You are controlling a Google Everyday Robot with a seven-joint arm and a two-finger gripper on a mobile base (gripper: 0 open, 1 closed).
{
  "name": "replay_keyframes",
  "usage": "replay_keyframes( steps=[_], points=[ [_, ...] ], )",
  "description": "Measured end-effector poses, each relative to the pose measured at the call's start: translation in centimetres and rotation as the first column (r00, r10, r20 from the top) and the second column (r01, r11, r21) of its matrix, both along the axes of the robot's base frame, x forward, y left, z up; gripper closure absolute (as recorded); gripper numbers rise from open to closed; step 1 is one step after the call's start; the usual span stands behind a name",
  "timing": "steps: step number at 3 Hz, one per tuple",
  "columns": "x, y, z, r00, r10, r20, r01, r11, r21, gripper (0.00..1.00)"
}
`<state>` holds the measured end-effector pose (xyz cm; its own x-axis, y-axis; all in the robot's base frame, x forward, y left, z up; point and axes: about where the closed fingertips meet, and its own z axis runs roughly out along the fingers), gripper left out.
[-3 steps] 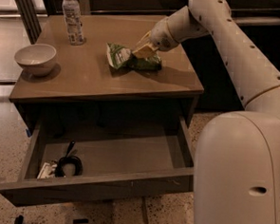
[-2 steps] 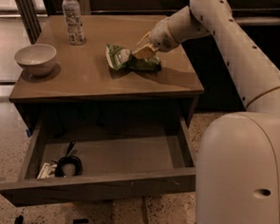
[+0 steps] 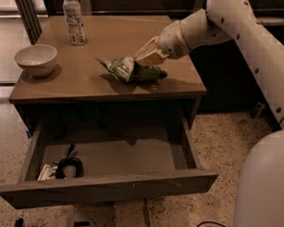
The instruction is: Place green jalapeno chip bag into top drawer
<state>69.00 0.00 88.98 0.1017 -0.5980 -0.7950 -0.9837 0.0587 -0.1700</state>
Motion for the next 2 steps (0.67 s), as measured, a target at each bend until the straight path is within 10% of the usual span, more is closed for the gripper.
replay_keyframes(
  steps=[2],
  points=[
    [-7.4, 0.5, -1.3, 0.9927, 0.071, -0.097, -0.07, 0.997, 0.017, 1.0]
  ],
)
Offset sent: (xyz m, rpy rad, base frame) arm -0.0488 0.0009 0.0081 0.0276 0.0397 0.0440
